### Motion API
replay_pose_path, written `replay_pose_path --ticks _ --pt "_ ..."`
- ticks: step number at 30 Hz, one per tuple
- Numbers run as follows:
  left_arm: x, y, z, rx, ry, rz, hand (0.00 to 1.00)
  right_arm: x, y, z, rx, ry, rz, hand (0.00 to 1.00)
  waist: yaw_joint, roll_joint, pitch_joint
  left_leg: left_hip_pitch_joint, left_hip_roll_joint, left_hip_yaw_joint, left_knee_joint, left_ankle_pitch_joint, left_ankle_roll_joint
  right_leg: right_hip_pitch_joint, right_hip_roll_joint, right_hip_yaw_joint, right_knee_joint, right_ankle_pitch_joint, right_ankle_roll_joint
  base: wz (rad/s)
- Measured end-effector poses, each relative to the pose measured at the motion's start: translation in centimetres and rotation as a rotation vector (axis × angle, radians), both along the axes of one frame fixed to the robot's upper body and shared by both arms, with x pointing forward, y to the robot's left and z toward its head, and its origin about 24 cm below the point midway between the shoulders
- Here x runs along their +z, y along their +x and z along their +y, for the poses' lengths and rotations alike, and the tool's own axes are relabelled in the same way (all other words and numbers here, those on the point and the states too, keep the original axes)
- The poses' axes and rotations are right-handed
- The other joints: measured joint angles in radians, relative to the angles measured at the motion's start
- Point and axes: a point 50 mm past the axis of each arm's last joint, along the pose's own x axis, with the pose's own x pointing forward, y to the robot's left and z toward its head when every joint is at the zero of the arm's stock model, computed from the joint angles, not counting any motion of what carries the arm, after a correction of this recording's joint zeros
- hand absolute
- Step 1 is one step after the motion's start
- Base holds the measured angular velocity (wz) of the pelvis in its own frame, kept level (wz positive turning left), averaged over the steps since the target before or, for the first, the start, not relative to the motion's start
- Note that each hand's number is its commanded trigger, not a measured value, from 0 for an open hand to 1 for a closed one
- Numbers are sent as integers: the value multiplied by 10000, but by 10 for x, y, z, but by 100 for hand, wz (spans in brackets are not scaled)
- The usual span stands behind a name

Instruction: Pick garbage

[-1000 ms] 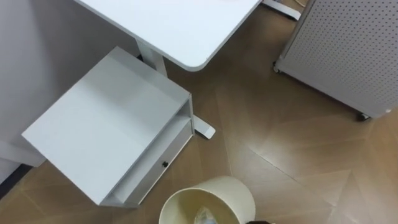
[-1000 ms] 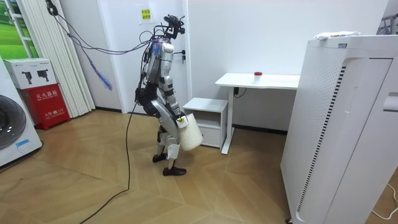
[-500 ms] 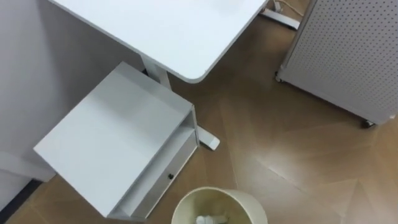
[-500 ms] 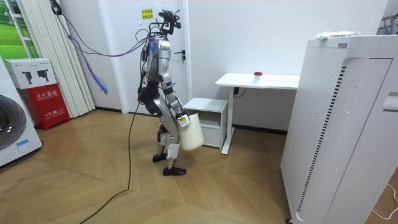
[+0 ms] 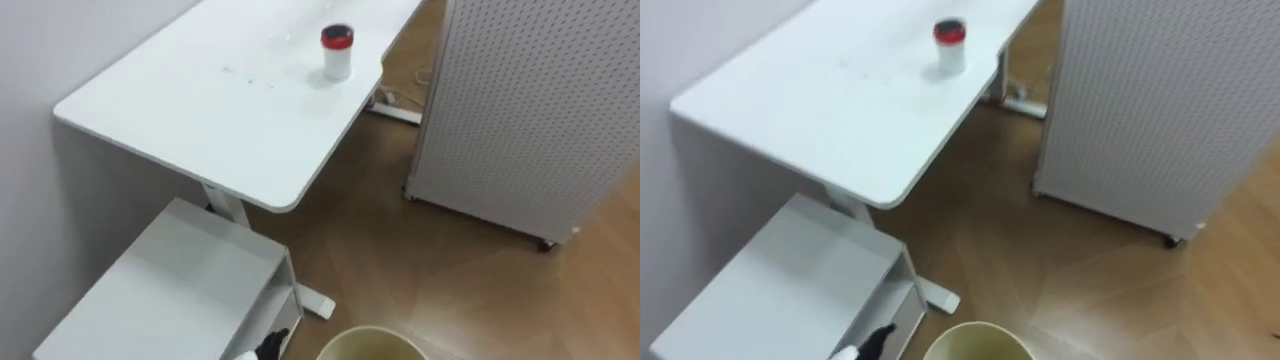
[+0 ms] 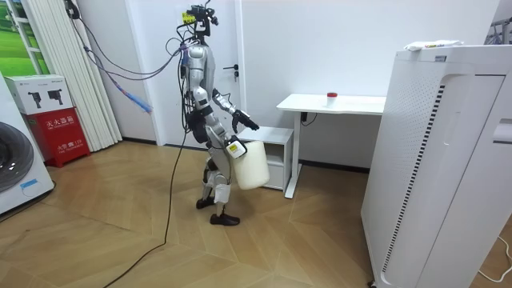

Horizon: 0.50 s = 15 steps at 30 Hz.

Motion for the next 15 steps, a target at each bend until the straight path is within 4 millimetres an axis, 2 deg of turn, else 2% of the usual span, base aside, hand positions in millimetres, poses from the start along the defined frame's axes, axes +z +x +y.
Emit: replay_pose_path --ticks 3,5,8,11,15 --pt "15 6 -1 234 -279 -975 0 1 -1 0 83 63 -130 100 -53 -19 6 383 21 68 -108 -34 -43 372 23 -125 -175 13 -23 -18" --pt "29 12 -4 187 -485 -1963 0 1 -3 0 269 -18 -102 100 -98 -121 26 854 21 112 -385 -5 -87 814 105 -121 -370 27 -14 -7" --pt "40 17 -4 279 -687 -2886 0 2 -2 -4 241 -115 -188 100 -113 -192 31 1226 74 112 -526 3 -126 1198 205 -159 -549 29 -3 -2" --pt "43 18 1 702 -790 -3114 0 3 -2 -5 170 -113 -265 100 -134 -297 41 1438 226 105 -394 -40 -202 1459 286 -395 -614 10 -38 0" --pt "50 22 8 1363 -1286 -3388 0 3 -3 -4 173 -33 -256 100 -68 -375 33 1480 557 229 241 -318 -426 1496 310 -898 -323 -371 -217 -15"
